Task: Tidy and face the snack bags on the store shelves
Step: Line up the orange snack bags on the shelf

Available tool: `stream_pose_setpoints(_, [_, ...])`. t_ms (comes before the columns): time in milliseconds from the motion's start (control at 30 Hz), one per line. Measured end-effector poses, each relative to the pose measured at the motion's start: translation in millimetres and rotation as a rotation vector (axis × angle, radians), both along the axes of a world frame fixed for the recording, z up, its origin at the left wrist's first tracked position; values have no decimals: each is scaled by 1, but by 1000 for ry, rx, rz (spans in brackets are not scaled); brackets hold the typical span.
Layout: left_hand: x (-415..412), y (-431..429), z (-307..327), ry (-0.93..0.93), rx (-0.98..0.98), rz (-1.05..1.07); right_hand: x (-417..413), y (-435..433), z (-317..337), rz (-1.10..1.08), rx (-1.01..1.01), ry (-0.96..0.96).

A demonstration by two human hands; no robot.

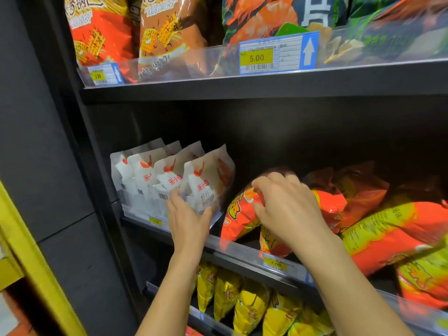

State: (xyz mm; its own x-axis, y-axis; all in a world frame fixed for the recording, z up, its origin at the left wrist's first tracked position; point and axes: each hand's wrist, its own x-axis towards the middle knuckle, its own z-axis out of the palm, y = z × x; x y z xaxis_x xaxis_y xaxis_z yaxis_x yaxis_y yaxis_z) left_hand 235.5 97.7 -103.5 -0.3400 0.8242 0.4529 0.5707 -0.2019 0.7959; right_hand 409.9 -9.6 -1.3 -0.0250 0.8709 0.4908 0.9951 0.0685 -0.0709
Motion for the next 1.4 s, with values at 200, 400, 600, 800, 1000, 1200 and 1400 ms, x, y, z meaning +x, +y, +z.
stream_pose_setpoints(200, [22, -48, 5, -1, 340, -133, 3, -3, 0, 45, 22, 76])
stream_pose_setpoints(400, [41, -39, 5, 247, 82, -589, 3, -9, 0, 73, 49, 148])
stream_pose_setpoints(600, [45, -23, -3, 296, -23, -498, 2, -13, 0, 98, 73, 182])
stream_pose_setpoints(800, [29, -36, 5, 71, 52, -525, -3, -19, 1, 171, 176, 289])
stream_pose_setpoints(1000, [0, -59, 26, -277, 90, -525, -16, -29, 2, 252, 130, 503])
stream_pose_setpoints(1200, [-44, -82, 49, -447, 139, -594, -33, -29, -4, 303, 23, 725])
stream_pose_setpoints(1400, [-92, -106, 51, -721, 43, -775, -63, -17, -18, 553, -159, 1038])
